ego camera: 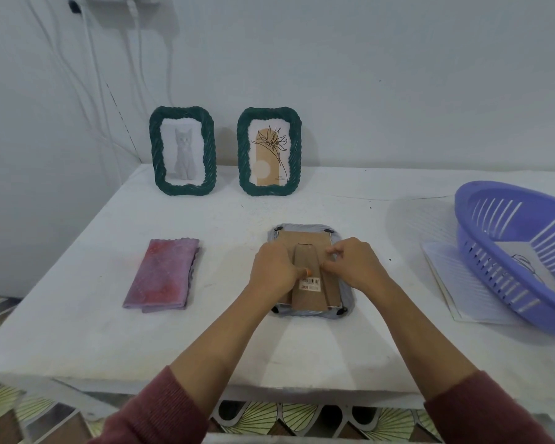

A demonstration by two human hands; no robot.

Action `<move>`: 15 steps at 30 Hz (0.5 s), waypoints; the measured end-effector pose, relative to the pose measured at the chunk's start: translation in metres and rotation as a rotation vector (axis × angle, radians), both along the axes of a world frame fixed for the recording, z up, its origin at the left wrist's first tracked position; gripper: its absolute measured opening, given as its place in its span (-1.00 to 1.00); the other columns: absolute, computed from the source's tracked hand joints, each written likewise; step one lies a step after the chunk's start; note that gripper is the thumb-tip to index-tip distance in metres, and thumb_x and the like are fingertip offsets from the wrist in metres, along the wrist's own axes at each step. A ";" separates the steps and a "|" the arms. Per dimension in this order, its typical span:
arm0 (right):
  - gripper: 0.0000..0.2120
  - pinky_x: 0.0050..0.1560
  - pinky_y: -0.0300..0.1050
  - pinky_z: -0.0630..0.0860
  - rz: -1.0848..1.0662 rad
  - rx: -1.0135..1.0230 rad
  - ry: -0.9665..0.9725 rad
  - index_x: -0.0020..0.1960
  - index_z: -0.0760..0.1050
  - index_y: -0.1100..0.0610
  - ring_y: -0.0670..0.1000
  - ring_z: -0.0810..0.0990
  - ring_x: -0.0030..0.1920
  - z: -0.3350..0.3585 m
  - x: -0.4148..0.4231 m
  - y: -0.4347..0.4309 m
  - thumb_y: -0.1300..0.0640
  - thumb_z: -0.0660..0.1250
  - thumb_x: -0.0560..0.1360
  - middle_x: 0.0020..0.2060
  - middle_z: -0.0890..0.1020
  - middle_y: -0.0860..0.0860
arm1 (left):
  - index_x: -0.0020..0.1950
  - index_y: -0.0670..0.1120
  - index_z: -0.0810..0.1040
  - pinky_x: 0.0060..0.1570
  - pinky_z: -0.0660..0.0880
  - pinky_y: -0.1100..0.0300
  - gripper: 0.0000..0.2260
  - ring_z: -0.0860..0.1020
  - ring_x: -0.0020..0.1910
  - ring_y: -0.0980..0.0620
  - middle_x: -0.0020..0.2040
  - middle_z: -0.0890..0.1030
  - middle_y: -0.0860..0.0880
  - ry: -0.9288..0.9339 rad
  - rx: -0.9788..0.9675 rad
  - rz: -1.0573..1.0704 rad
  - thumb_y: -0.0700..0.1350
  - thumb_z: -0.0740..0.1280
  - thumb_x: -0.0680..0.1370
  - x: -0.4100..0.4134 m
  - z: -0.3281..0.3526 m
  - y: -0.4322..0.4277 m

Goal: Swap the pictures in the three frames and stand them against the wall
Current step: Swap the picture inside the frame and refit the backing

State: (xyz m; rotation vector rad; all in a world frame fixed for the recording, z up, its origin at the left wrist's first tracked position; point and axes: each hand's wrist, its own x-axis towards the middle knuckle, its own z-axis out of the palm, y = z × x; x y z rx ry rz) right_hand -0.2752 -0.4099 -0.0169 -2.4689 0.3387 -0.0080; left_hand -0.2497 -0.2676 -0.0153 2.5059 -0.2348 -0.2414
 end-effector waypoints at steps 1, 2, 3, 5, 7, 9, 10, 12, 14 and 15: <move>-0.71 0.08 -0.04 0.49 -0.001 -0.005 -0.005 0.13 0.57 0.18 0.12 0.58 0.06 0.000 0.000 0.000 0.16 0.34 0.43 0.05 0.63 0.12 | -0.42 -0.07 0.22 -0.48 0.15 0.30 -0.58 0.38 -0.22 0.00 -0.37 0.32 0.00 0.008 0.002 0.005 0.00 0.45 0.40 0.000 -0.001 0.000; -0.71 0.07 -0.04 0.49 -0.004 -0.010 -0.008 0.13 0.57 0.18 0.12 0.58 0.05 -0.001 0.000 0.000 0.15 0.34 0.42 0.04 0.63 0.11 | -0.41 -0.07 0.24 -0.46 0.15 0.30 -0.59 0.40 -0.20 -0.03 -0.32 0.36 -0.04 0.019 -0.002 0.010 0.00 0.45 0.40 -0.001 -0.002 -0.001; -0.72 0.06 -0.04 0.50 -0.005 -0.014 -0.015 0.11 0.57 0.18 0.11 0.58 0.04 -0.001 0.000 0.000 0.15 0.34 0.42 0.04 0.63 0.11 | -0.38 -0.10 0.30 -0.43 0.18 0.30 -0.63 0.44 -0.15 -0.08 -0.24 0.42 -0.10 0.031 -0.004 0.014 0.02 0.45 0.40 -0.001 -0.003 -0.001; -0.71 0.05 -0.04 0.52 -0.012 -0.017 -0.019 0.11 0.57 0.20 0.11 0.59 0.02 -0.001 0.000 0.000 0.15 0.35 0.41 0.02 0.63 0.12 | -0.21 -0.19 0.46 -0.27 0.26 0.26 -0.68 0.50 0.02 -0.16 -0.06 0.51 -0.23 0.050 -0.013 0.029 0.05 0.43 0.40 -0.001 -0.004 -0.002; -0.69 0.04 -0.03 0.53 -0.019 -0.015 -0.013 0.12 0.56 0.23 0.12 0.59 0.00 -0.001 0.000 0.000 0.17 0.36 0.40 0.00 0.63 0.14 | -0.09 -0.20 0.49 -0.17 0.26 0.20 -0.66 0.48 0.10 -0.19 0.04 0.54 -0.25 0.042 -0.001 0.016 0.07 0.41 0.41 -0.002 -0.006 -0.002; -0.72 0.03 0.00 0.55 -0.019 -0.009 -0.010 0.08 0.57 0.26 0.14 0.60 -0.02 -0.001 0.000 0.001 0.19 0.36 0.39 -0.01 0.64 0.16 | -0.21 -0.13 0.41 -0.17 0.29 0.16 -0.70 0.49 0.10 -0.21 0.05 0.54 -0.27 0.049 -0.009 0.016 0.06 0.41 0.42 -0.002 -0.007 -0.002; -0.73 0.03 0.01 0.55 -0.017 -0.004 -0.012 0.06 0.58 0.28 0.15 0.60 -0.02 0.000 -0.001 0.001 0.20 0.36 0.39 -0.01 0.64 0.17 | -0.29 -0.11 0.35 -0.18 0.31 0.16 -0.68 0.50 0.08 -0.21 0.04 0.54 -0.28 0.062 -0.018 0.018 0.05 0.42 0.41 -0.003 -0.007 -0.002; -0.73 0.06 0.03 0.54 -0.014 0.012 -0.023 0.06 0.58 0.31 0.17 0.60 0.01 0.002 -0.002 0.000 0.23 0.36 0.39 0.00 0.64 0.20 | -0.30 -0.12 0.40 -0.24 0.30 0.19 -0.71 0.51 0.01 -0.21 -0.04 0.55 -0.26 0.079 -0.043 0.014 0.03 0.42 0.41 -0.003 -0.006 -0.001; -0.72 0.06 0.01 0.51 -0.020 0.032 -0.030 0.08 0.56 0.32 0.16 0.59 0.02 0.005 -0.004 -0.004 0.24 0.37 0.40 -0.01 0.63 0.19 | -0.23 -0.12 0.48 -0.29 0.27 0.23 -0.76 0.46 -0.10 -0.09 -0.24 0.48 -0.09 0.096 -0.075 0.001 0.02 0.42 0.43 -0.003 -0.002 0.003; -0.71 0.05 -0.02 0.50 -0.022 0.046 -0.033 0.09 0.55 0.31 0.14 0.58 0.01 0.006 -0.005 -0.008 0.24 0.39 0.39 -0.03 0.62 0.18 | -0.25 -0.06 0.44 -0.29 0.28 0.25 -0.78 0.41 -0.12 -0.01 -0.27 0.42 0.01 0.088 -0.084 -0.006 0.02 0.41 0.43 -0.003 -0.001 0.005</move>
